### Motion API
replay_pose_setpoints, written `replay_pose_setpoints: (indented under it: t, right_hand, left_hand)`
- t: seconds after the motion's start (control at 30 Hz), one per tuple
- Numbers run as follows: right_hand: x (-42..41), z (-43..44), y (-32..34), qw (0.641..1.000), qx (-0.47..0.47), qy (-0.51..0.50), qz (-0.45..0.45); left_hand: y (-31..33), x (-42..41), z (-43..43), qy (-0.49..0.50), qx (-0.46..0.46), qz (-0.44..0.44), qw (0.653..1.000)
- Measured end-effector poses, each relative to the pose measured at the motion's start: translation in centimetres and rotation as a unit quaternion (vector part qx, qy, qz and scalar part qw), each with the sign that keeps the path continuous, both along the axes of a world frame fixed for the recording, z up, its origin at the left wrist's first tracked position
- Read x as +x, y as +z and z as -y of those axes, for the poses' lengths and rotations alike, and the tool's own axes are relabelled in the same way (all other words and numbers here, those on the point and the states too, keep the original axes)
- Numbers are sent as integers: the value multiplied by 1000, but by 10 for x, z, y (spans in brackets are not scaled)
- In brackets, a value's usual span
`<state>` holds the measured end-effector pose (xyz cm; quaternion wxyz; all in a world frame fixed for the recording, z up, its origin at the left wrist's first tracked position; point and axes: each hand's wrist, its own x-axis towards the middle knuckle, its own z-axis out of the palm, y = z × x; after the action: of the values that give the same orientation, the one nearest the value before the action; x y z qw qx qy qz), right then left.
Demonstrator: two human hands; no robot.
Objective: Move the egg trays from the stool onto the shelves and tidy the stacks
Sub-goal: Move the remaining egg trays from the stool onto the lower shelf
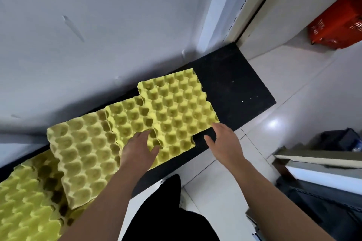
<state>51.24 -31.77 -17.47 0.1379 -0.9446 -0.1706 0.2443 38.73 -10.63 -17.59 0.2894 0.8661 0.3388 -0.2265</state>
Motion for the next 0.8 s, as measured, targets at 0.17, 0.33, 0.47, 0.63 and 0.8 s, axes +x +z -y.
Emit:
replay_pose_setpoints:
  t: [0.17, 0.33, 0.47, 0.63, 0.8]
  right_hand:
    - [42, -9, -63, 999, -13, -5, -50]
    - [79, -8, -121, 993, -28, -27, -112]
    - [105, -2, -158, 989, -49, -16, -140]
    - [121, 1, -176, 987, -22, 0, -158]
    - [124, 7, -167, 991, 2, -14, -131]
  left_hand:
    - [-57, 39, 1, 5, -21, -43, 999]
    - [-108, 60, 8, 57, -42, -58, 996]
    - [-132, 63, 17, 111, -41, -43, 992]
    - [-142, 67, 30, 175, -28, 7, 984]
    - [-135, 69, 40, 241, -34, 75, 967]
